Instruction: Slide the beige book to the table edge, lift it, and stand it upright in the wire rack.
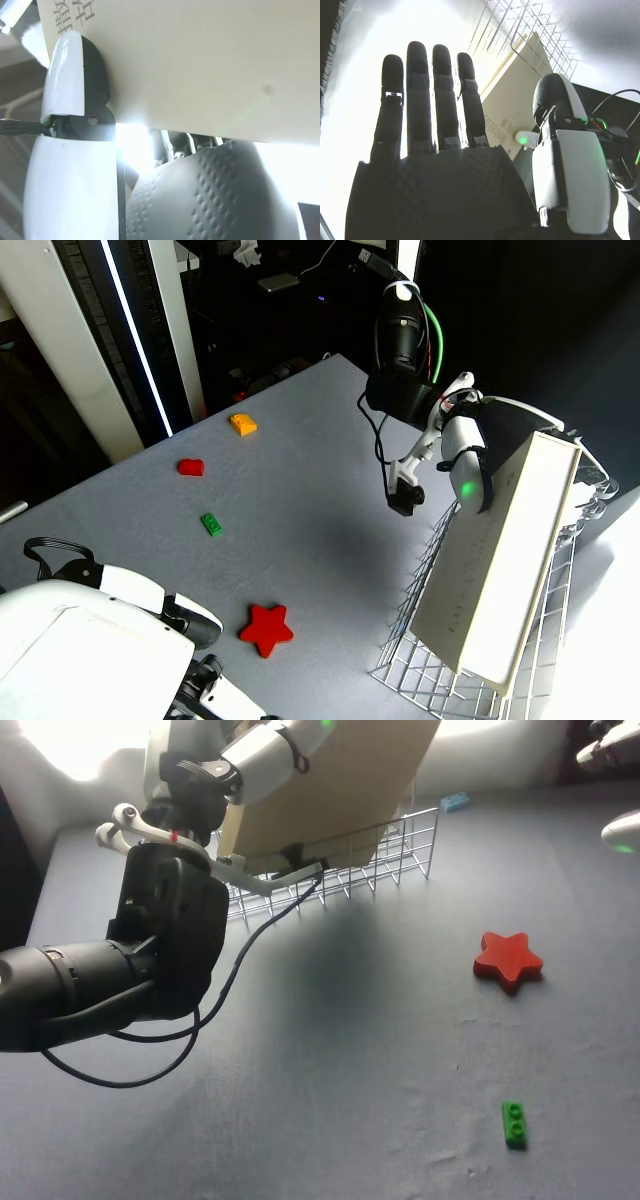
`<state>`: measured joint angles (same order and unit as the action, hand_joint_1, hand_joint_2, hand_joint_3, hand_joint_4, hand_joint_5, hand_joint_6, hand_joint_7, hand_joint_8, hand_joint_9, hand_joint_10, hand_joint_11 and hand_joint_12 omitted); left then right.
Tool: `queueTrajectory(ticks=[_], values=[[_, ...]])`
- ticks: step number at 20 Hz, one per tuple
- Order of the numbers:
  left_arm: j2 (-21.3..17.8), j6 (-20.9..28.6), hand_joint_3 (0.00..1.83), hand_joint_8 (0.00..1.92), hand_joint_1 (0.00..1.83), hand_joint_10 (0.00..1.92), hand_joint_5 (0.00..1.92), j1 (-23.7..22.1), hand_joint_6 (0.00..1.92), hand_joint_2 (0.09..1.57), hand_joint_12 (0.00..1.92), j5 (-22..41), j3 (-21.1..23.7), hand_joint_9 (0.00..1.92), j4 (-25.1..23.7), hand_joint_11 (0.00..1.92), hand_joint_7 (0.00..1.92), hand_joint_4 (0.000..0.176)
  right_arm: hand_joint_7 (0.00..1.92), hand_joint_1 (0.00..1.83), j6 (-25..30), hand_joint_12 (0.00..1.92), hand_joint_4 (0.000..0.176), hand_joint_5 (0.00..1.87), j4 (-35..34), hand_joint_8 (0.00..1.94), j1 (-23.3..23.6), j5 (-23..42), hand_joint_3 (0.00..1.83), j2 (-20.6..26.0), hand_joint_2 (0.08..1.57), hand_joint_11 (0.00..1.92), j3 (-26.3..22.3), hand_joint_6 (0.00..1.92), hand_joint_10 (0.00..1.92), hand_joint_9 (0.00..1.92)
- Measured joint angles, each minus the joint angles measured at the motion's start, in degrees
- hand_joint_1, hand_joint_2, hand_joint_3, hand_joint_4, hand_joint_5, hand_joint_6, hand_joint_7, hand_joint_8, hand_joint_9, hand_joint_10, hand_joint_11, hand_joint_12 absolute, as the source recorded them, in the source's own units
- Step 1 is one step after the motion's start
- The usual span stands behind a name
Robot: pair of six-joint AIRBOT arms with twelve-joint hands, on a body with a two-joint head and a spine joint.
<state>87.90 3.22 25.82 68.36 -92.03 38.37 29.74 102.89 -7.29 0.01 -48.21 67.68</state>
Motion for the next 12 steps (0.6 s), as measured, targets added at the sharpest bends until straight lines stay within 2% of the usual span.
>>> queueTrajectory(ticks=[3,5,12], values=[[0.6,-4.8,0.0,1.33,1.47,1.35,0.74,0.0,1.27,1.21,1.64,-1.3,0.0,0.7,9.8,0.7,0.62,0.0,0.47,0.3,0.0,1.05,0.0,0.47,0.0,0.01,0.0,0.2,0.0,0.0,1.17,0.03,0.0,0.01,0.01,0.47],[0.5,-6.4,0.0,1.32,1.48,1.33,0.74,-0.4,1.25,1.21,1.67,-1.5,-0.1,0.72,12.9,0.69,0.62,0.0,0.48,0.31,0.0,1.06,0.0,0.49,0.0,0.01,0.0,-0.3,0.0,0.0,1.16,0.03,0.0,0.01,0.01,0.48],[0.3,-6.3,0.0,1.37,1.47,1.4,0.74,-0.5,1.28,1.23,1.66,-2.6,-0.3,0.65,12.6,0.69,0.55,0.0,0.47,0.31,0.0,1.07,0.0,0.46,0.0,0.0,-0.2,-1.6,0.0,0.0,1.16,0.02,-0.1,0.0,0.0,0.47]])
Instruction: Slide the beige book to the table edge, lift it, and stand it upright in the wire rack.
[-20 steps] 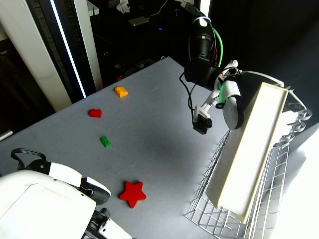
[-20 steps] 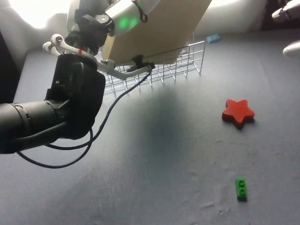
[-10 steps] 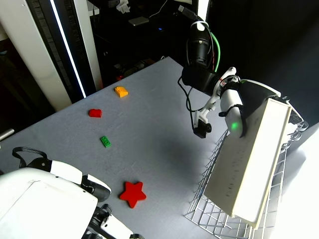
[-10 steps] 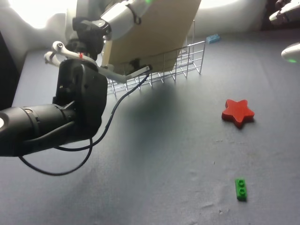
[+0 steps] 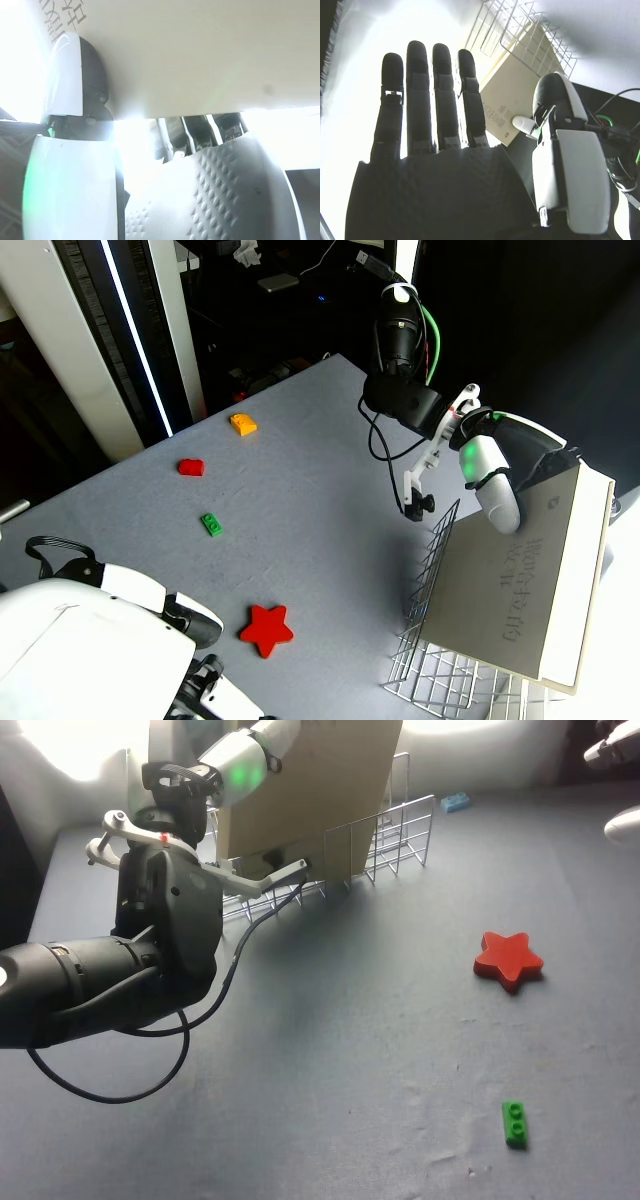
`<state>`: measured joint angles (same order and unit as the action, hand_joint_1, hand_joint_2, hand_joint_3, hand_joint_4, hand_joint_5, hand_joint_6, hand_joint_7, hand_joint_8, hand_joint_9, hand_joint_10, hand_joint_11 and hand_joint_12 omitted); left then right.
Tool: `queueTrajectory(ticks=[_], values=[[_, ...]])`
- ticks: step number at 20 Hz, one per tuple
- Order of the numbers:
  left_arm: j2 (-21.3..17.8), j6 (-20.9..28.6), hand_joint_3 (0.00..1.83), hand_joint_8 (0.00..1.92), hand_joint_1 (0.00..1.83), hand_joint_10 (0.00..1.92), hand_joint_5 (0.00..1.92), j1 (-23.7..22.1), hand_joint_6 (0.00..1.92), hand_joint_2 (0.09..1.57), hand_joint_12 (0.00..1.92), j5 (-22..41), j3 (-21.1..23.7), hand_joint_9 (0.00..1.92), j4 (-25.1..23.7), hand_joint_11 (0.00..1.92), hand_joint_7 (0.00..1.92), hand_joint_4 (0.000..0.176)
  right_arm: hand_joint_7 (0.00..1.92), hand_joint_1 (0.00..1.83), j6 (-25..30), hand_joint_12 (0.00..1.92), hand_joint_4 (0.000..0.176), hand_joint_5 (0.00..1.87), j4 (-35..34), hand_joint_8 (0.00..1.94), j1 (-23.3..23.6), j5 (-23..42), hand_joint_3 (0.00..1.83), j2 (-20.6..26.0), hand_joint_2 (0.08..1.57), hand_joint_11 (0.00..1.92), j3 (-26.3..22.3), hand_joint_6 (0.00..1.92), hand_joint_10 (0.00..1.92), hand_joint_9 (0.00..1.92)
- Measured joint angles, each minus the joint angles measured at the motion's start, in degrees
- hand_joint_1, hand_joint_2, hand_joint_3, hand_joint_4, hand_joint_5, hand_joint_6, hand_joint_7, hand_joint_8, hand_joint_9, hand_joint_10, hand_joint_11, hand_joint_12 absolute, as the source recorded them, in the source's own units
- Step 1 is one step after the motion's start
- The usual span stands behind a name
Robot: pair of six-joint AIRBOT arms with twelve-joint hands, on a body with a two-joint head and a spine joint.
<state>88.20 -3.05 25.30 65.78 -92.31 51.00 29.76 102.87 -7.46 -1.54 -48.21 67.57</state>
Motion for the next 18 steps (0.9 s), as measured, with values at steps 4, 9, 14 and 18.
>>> queueTrajectory(ticks=[4,9,14,18], values=[[-0.6,-0.1,0.0,1.34,1.47,1.39,0.74,0.0,1.26,1.22,1.67,-0.7,-0.1,0.67,0.0,0.68,0.6,0.0,0.46,0.27,0.0,1.1,0.0,0.46,0.0,0.0,0.0,0.0,0.0,0.0,1.17,0.0,0.0,0.0,0.0,0.45],[-1.3,-0.1,0.0,1.28,1.48,1.3,0.82,0.3,1.14,1.18,1.61,-0.8,0.9,0.77,-0.2,0.78,0.68,0.0,0.48,0.28,0.0,1.11,0.0,0.48,0.0,0.01,0.0,0.1,0.0,0.0,1.17,0.02,-0.3,0.01,0.01,0.47],[-1.4,-0.3,0.0,1.32,1.37,1.4,0.76,0.3,1.3,1.21,1.38,-0.7,0.8,0.77,0.0,0.72,0.69,0.0,0.47,0.27,0.0,1.11,0.0,0.45,0.0,0.0,0.0,-0.7,0.0,0.0,1.18,0.01,-0.5,0.0,0.0,0.46],[-1.7,-1.0,0.0,0.47,1.07,0.63,0.74,0.3,1.35,1.24,1.29,-1.8,0.8,0.66,0.1,0.44,0.71,0.0,0.44,0.31,-0.1,1.07,0.0,0.44,0.0,0.0,-0.3,-0.9,0.0,0.1,1.18,0.0,-0.5,0.0,0.0,0.44]])
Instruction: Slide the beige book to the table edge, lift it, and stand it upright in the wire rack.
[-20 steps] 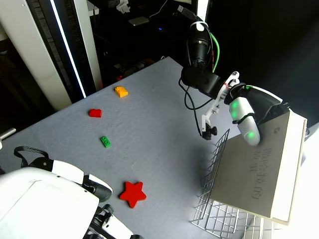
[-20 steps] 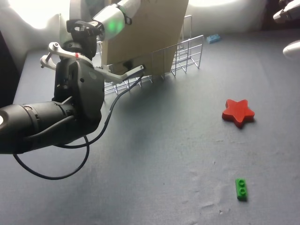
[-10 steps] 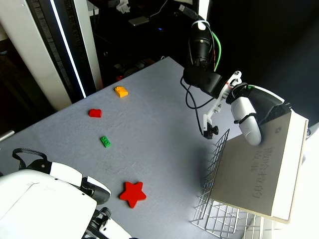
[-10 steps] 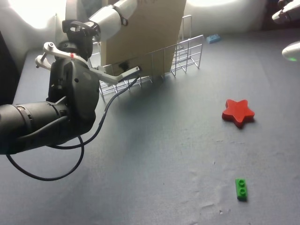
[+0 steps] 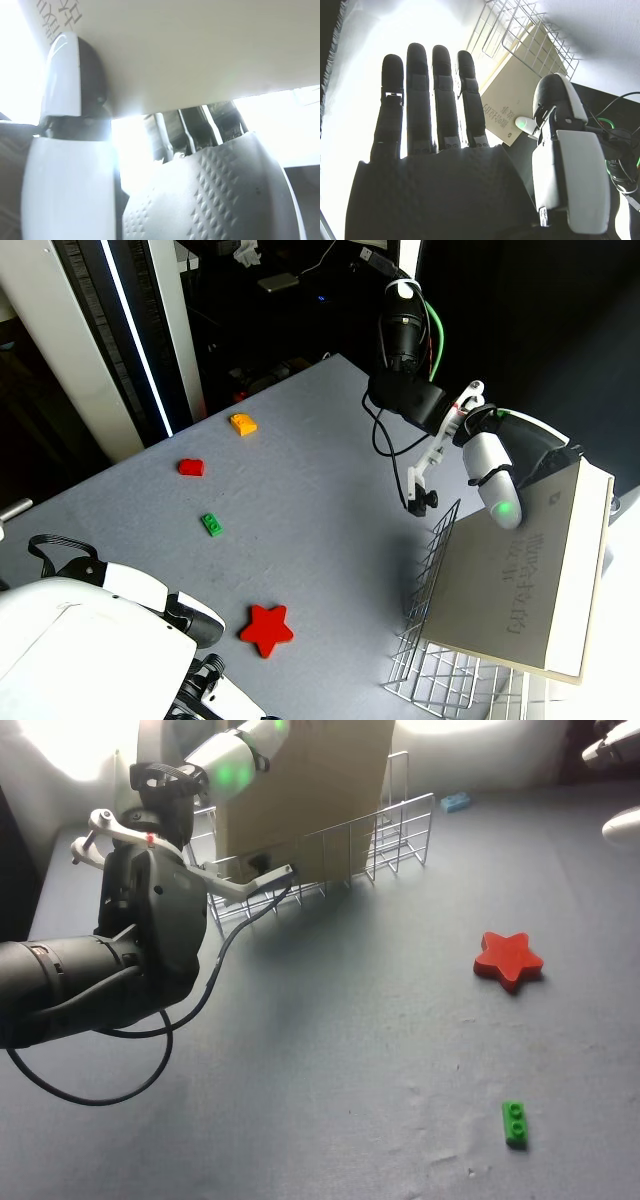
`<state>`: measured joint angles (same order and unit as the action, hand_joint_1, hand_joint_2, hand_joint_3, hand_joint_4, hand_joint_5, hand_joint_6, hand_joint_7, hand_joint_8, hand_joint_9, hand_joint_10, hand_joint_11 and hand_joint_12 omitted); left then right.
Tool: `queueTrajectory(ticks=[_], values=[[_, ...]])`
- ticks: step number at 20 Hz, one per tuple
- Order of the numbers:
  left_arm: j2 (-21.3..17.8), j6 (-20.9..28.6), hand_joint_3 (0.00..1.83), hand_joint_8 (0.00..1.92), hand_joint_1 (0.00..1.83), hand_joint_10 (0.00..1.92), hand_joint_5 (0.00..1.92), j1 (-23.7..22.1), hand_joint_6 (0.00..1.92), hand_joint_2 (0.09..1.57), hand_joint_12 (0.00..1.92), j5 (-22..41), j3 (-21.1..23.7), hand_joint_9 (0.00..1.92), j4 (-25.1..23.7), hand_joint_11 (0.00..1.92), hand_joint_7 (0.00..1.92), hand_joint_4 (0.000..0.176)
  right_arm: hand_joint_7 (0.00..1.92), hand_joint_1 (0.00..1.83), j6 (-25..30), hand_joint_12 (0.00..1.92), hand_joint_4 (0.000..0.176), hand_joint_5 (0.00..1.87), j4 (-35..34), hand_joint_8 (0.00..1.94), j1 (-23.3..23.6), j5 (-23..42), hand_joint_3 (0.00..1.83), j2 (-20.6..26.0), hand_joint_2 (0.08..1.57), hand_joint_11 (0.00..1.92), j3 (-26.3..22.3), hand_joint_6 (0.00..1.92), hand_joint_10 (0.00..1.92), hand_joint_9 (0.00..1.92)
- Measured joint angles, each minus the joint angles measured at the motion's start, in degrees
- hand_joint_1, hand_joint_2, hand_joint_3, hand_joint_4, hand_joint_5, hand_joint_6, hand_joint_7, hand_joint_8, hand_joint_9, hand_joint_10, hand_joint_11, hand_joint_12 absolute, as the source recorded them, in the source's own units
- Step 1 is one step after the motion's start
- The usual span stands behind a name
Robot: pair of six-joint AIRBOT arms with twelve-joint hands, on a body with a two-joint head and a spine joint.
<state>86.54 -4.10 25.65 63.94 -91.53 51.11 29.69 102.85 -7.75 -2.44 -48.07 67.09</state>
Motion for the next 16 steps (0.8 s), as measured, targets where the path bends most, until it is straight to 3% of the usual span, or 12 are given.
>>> queueTrajectory(ticks=[1,2,4,6,7,8,11,16], values=[[0.0,0.0,0.0,0.24,0.99,0.49,0.63,0.0,0.71,1.17,1.25,-0.1,0.0,0.67,0.0,0.44,0.74,0.0,0.44,0.31,-0.1,1.07,0.0,0.44,0.0,0.0,-0.1,0.0,0.0,0.0,1.18,0.0,0.0,0.0,0.0,0.44],[0.0,0.0,0.0,0.1,0.86,0.37,0.63,0.0,0.33,1.15,1.23,-0.2,0.0,0.64,0.0,0.32,0.71,0.0,0.45,0.3,-0.2,1.08,0.0,0.44,0.0,0.0,-0.2,0.1,0.0,0.0,1.18,0.0,0.0,0.0,0.0,0.44],[-0.1,0.1,0.0,0.01,0.69,0.12,0.61,0.0,0.04,1.12,1.14,-0.1,0.0,0.5,-0.1,0.08,0.58,0.0,0.44,0.27,-0.2,1.07,0.0,0.42,0.0,0.0,-0.2,0.3,0.0,0.0,1.19,0.0,0.0,0.0,0.0,0.43],[-0.5,0.1,0.0,0.0,0.58,0.02,0.48,0.0,0.0,1.08,0.94,-0.2,0.0,0.35,0.0,0.0,0.44,0.001,0.45,0.26,-0.3,1.08,0.0,0.44,0.0,0.0,-0.2,0.4,0.0,0.0,1.18,0.0,0.0,0.0,0.0,0.44],[-0.7,0.2,0.0,0.0,0.55,0.0,0.41,0.0,0.0,1.05,0.85,-0.2,0.0,0.32,0.0,0.0,0.38,0.035,0.45,0.3,-0.3,1.09,0.0,0.44,0.0,0.0,-0.2,0.4,0.0,0.0,1.18,0.01,0.0,0.01,0.0,0.44],[-0.9,0.2,0.0,0.0,0.52,0.0,0.38,0.0,0.0,1.02,0.78,-0.2,0.0,0.29,0.1,0.0,0.35,0.049,0.46,0.31,-0.3,1.1,0.0,0.45,0.0,0.01,-0.2,0.5,0.0,0.0,1.17,0.02,0.0,0.01,0.01,0.45],[-1.8,0.3,0.0,0.0,0.49,0.0,0.32,0.0,0.0,1.0,0.57,-0.6,0.5,0.22,0.0,0.0,0.29,0.057,0.45,0.28,-0.3,1.1,0.0,0.43,0.0,0.0,-0.2,0.6,0.0,0.1,1.18,0.02,-0.3,0.0,0.0,0.44],[-6.6,-0.4,0.0,0.0,0.49,0.0,0.26,1.4,0.0,1.0,0.41,-1.2,4.1,0.17,-1.0,0.0,0.22,0.067,0.47,0.29,-0.3,1.11,0.0,0.45,0.0,0.01,-0.2,0.9,0.0,0.1,1.18,0.03,-0.3,0.01,0.01,0.46]])
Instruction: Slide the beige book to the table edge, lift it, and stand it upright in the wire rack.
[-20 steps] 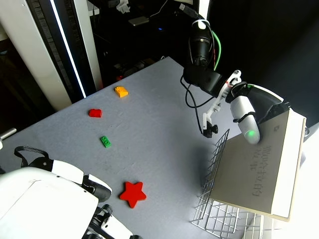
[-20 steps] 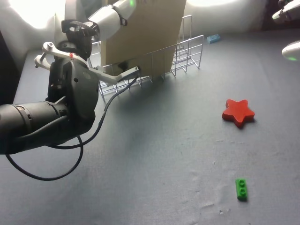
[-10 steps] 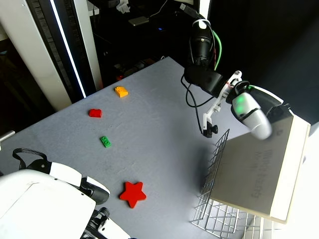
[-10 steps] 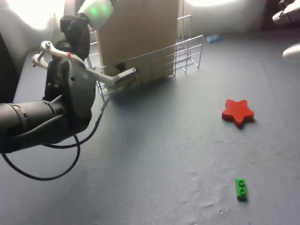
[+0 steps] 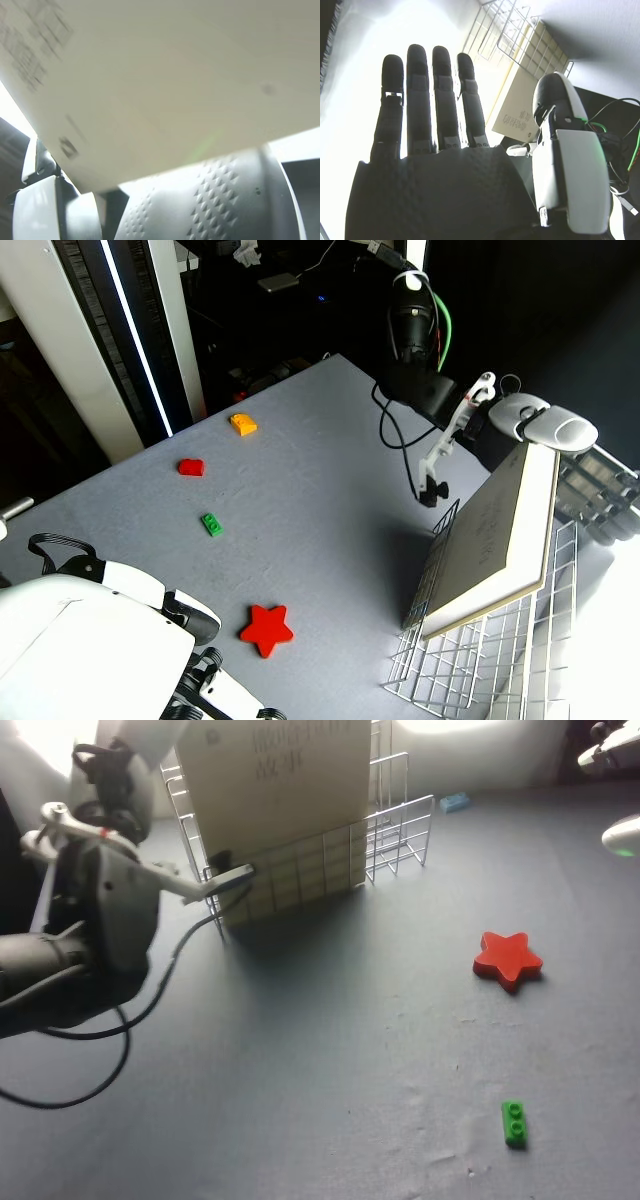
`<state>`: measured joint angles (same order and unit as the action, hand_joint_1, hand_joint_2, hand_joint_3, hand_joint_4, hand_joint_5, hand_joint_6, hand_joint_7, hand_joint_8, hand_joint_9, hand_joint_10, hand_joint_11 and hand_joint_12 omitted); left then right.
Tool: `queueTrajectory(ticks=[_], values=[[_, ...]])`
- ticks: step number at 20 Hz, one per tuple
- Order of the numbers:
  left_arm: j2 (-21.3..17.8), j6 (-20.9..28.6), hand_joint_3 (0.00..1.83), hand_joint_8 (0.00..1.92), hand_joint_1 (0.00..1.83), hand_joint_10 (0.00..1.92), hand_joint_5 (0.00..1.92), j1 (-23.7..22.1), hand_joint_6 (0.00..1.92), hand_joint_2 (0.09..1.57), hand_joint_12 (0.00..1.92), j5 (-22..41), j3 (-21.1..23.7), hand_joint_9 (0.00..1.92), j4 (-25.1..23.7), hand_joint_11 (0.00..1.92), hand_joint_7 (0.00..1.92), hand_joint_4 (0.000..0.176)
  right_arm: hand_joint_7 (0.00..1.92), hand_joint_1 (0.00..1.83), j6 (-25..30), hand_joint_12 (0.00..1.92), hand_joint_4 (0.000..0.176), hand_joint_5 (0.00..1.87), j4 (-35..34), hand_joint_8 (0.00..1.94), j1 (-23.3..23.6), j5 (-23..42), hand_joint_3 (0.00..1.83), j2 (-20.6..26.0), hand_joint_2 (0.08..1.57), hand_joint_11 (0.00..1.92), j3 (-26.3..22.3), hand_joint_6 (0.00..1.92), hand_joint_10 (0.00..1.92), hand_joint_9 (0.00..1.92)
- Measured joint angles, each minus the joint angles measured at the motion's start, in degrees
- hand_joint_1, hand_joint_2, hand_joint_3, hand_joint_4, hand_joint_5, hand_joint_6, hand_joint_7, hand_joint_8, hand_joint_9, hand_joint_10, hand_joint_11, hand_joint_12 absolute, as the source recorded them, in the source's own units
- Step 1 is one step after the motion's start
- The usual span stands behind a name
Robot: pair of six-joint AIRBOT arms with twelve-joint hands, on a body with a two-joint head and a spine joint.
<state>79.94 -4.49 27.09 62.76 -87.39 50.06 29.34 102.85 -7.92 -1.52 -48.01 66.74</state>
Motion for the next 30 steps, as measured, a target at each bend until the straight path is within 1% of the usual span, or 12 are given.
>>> queueTrajectory(ticks=[4,7,11,14,18,21,22,25,26,28,29,30], values=[[-4.9,0.0,0.0,0.0,0.5,0.0,0.26,1.0,0.0,0.99,0.53,-1.5,3.9,0.18,-2.7,0.0,0.23,0.068,0.46,0.31,0.0,1.1,0.0,0.45,0.0,0.0,0.0,2.0,0.0,0.0,1.17,0.01,0.0,0.0,0.0,0.45],[-9.7,-0.2,0.01,0.0,0.47,0.0,0.25,1.9,0.0,1.01,0.45,-4.7,7.2,0.17,-3.7,0.0,0.23,0.066,0.47,0.3,-1.0,1.11,0.0,0.46,0.2,0.01,-0.2,2.4,0.0,0.0,1.16,0.06,0.0,0.0,0.01,0.47],[-18.1,-7.0,0.0,0.01,0.52,0.01,0.28,5.6,0.01,1.0,0.45,-10.1,13.0,0.2,-3.6,0.0,0.26,0.068,0.47,0.31,-1.9,1.1,0.0,0.44,0.3,0.01,-0.2,3.7,0.0,0.2,1.16,0.04,0.0,0.0,0.01,0.47],[-24.2,-7.5,0.0,0.0,0.48,0.0,0.26,8.9,0.0,1.01,0.46,-14.6,16.6,0.19,-4.9,0.0,0.25,0.071,0.47,0.33,-2.3,1.09,0.0,0.45,0.5,0.01,-0.2,6.3,0.0,0.2,1.16,0.03,0.0,0.0,0.01,0.47],[-31.7,-7.5,0.0,0.0,0.49,0.01,0.29,14.1,0.01,1.03,0.55,-15.4,19.8,0.23,-15.4,0.0,0.27,0.05,0.48,0.31,5.5,1.09,0.0,0.45,0.7,0.01,-0.1,7.0,0.0,0.1,1.17,0.04,0.0,0.0,0.01,0.48],[-36.9,-7.5,0.0,0.01,0.49,0.02,0.36,17.7,0.01,1.05,0.76,-14.2,21.8,0.33,-17.6,0.0,0.35,0.024,0.58,0.33,11.4,1.12,0.0,0.54,0.7,0.01,0.0,4.3,0.0,0.1,1.17,0.1,0.0,0.02,0.02,0.56],[-39.0,-7.5,0.0,0.01,0.51,0.03,0.51,19.4,0.02,1.06,0.9,-13.5,22.5,0.43,-19.3,0.0,0.47,0.0,0.67,0.37,13.6,1.15,0.0,0.62,0.7,0.01,-0.1,3.6,0.0,0.2,1.17,0.19,0.0,0.01,0.02,0.65],[-43.1,-7.5,0.0,0.01,0.55,0.03,0.64,22.2,0.01,1.06,0.95,-10.1,24.3,0.56,-26.6,0.07,0.61,0.0,0.78,0.37,18.9,1.21,0.0,0.72,0.5,0.02,0.0,2.7,0.0,0.2,1.19,0.29,0.0,0.02,0.05,0.77],[-44.5,-7.4,0.0,0.03,0.59,0.06,0.75,24.0,0.03,1.07,0.98,-8.7,25.2,0.72,-30.6,0.2,0.75,0.0,0.91,0.38,21.6,1.36,0.0,0.82,0.4,0.02,0.1,2.8,0.0,0.1,1.2,0.38,0.0,0.02,0.16,0.87],[-45.5,-7.4,0.0,0.06,0.59,0.13,0.88,26.9,0.04,1.09,1.09,-6.7,25.4,0.89,-37.7,0.32,0.91,0.0,1.0,0.44,23.1,1.57,0.0,0.91,0.5,0.09,0.1,2.7,0.0,0.1,1.2,0.49,0.0,0.02,0.94,0.69],[-46.3,-7.5,0.0,0.06,0.59,0.13,0.88,28.1,0.04,1.09,1.09,-5.4,25.4,0.89,-41.2,0.32,0.91,0.0,1.0,0.44,23.7,1.57,0.0,0.91,0.5,0.09,0.2,2.7,0.0,0.1,1.2,0.49,0.0,0.02,0.94,0.69],[-47.3,-7.5,0.0,0.08,0.57,0.27,0.97,29.4,0.1,1.12,1.21,-3.3,25.4,0.93,-44.0,0.39,1.02,0.0,0.9,0.43,23.8,1.73,0.0,0.97,0.5,0.51,0.6,2.8,0.0,0.1,1.21,0.51,0.0,0.08,1.25,0.66]])
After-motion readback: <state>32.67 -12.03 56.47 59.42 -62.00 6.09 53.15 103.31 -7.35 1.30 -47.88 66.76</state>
